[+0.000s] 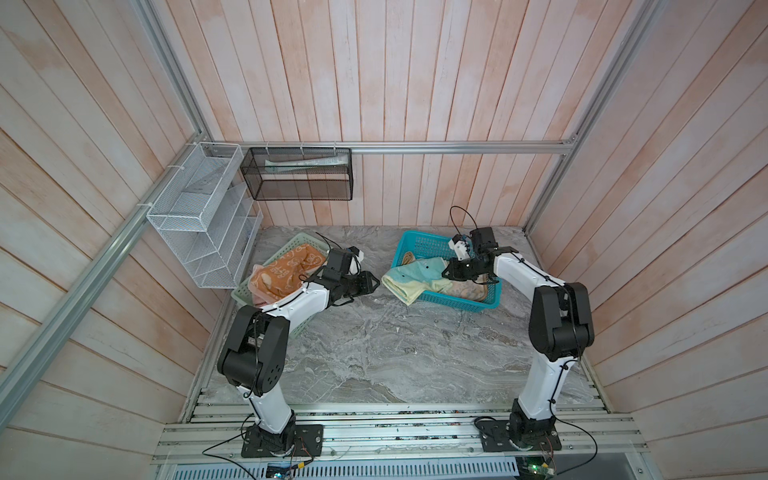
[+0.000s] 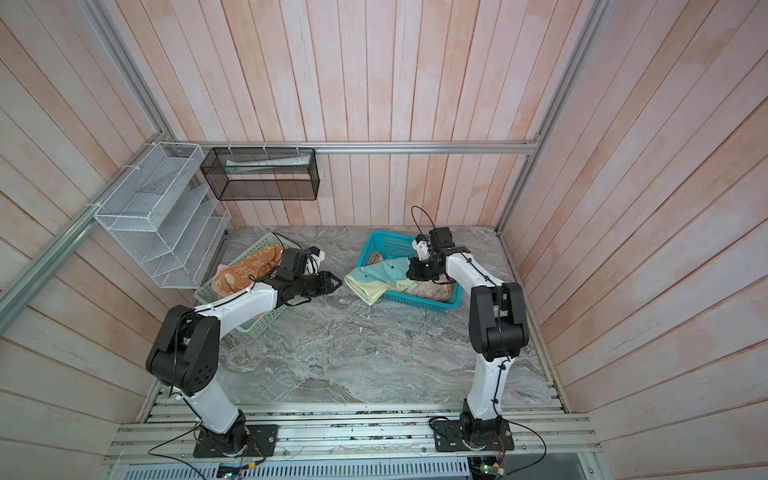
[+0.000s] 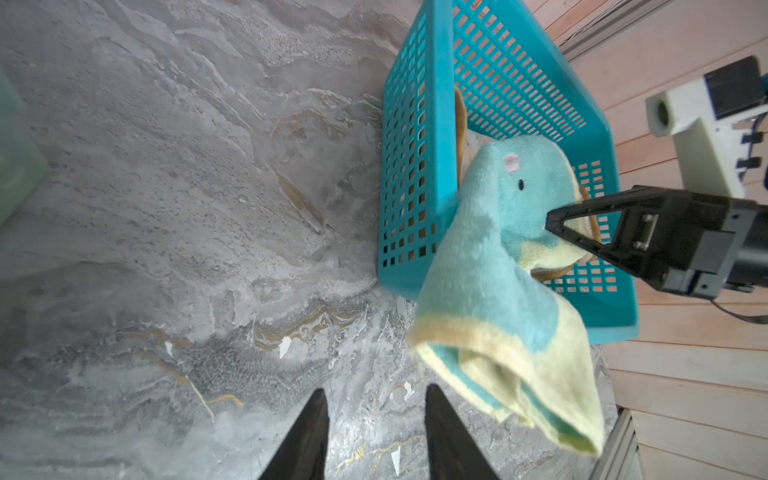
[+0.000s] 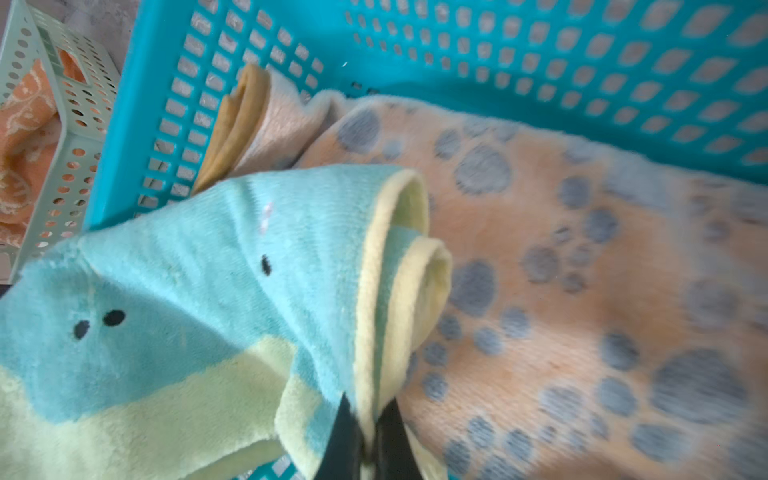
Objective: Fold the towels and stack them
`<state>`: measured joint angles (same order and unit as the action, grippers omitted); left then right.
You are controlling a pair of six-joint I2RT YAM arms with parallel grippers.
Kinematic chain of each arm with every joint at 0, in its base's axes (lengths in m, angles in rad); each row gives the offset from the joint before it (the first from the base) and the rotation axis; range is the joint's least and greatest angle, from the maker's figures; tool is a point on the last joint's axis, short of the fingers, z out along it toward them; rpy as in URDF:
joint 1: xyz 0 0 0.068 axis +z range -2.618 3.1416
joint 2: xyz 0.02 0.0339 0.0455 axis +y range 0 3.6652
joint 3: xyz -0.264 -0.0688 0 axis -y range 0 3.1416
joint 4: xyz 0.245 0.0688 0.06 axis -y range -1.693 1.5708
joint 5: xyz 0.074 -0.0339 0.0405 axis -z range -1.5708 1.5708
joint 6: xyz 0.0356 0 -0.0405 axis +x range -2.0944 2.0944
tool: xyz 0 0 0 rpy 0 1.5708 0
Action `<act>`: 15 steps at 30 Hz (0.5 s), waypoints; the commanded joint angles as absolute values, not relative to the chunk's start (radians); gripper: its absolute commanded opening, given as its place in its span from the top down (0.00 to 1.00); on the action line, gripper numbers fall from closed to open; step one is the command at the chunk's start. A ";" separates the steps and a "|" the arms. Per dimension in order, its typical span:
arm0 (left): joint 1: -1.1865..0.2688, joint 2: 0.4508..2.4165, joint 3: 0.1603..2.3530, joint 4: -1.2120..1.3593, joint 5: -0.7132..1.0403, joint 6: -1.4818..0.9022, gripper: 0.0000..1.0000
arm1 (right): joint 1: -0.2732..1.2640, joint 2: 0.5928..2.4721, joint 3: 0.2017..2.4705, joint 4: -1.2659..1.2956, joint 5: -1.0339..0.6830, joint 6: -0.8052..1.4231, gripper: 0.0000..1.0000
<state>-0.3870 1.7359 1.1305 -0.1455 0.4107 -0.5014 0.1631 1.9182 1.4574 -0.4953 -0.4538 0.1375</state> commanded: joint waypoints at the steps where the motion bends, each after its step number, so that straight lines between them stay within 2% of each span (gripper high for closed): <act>1: -0.400 1.691 1.111 -0.121 0.400 -0.518 0.60 | 0.135 1.868 1.472 -0.497 -0.424 0.134 1.00; 9: -0.399 1.669 1.091 -0.111 0.396 -0.508 0.60 | 0.162 1.901 1.695 -0.509 -0.313 0.270 1.00; 15: -0.381 1.690 1.110 -0.109 0.440 -0.494 0.60 | 0.161 1.947 1.707 -0.526 -0.148 0.416 1.00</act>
<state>-0.3927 1.6939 1.1084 -0.1333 0.4160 -0.5121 0.1703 1.9018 1.7195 -0.4889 -0.2550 0.3199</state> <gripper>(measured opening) 0.404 0.056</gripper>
